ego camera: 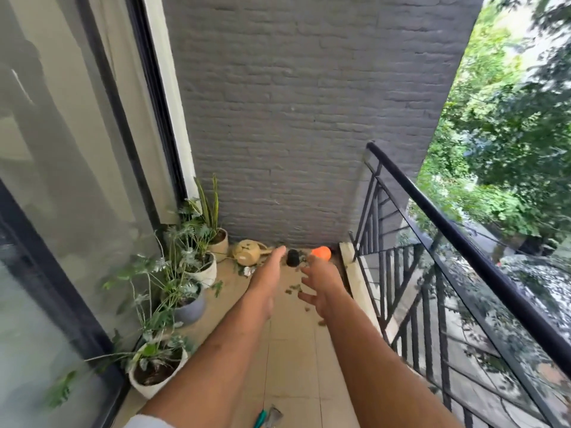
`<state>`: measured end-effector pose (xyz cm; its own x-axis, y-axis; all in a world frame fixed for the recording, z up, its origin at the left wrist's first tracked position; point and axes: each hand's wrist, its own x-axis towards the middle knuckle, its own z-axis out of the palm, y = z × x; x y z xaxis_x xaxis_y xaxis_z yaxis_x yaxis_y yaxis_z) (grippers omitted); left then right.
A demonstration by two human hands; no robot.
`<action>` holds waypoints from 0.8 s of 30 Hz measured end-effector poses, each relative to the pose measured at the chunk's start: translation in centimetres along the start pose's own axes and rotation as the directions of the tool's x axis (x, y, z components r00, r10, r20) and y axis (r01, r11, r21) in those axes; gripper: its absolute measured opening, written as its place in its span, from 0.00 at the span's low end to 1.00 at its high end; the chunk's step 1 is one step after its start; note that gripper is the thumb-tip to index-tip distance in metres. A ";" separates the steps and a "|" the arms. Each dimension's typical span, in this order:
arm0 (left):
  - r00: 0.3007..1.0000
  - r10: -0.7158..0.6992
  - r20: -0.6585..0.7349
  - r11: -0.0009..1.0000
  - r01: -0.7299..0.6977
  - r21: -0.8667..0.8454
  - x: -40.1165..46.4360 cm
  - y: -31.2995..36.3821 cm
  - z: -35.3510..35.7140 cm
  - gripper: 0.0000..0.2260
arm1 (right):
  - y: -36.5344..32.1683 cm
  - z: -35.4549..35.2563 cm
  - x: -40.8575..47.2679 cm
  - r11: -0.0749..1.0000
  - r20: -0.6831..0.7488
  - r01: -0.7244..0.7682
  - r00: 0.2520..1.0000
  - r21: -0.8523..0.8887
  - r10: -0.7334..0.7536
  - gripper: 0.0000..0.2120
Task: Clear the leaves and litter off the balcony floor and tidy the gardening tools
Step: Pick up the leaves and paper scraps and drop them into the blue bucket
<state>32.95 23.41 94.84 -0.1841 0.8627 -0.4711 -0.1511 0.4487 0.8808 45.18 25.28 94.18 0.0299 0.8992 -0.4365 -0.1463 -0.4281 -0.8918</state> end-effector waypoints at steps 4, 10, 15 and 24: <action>0.999 0.033 -0.042 0.997 -0.036 -0.064 4.3 4.4 -1.1 0.33 | -4.6 3.4 3.3 0.997 0.022 0.063 0.998 -0.054 -0.062 0.05; 0.995 0.070 -0.074 0.994 -0.076 -0.074 10.3 11.7 -2.4 0.52 | -9.8 7.9 8.8 0.975 0.052 0.157 0.987 -0.155 -0.151 0.20; 0.989 0.109 -0.105 0.991 -0.116 -0.065 14.4 16.6 -1.9 0.44 | -13.3 10.6 14.1 0.954 0.077 0.235 0.971 -0.183 -0.225 0.29; 0.983 0.115 -0.146 0.991 -0.123 -0.049 19.2 21.3 1.9 0.41 | -19.6 8.4 20.5 0.930 0.105 0.256 0.966 -0.263 -0.236 0.26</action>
<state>28.02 49.97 104.66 -0.3400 0.8650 -0.3690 -0.1750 0.3273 0.9286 40.33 52.83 103.70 -0.0408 0.9793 -0.1982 0.1312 -0.1914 -0.9727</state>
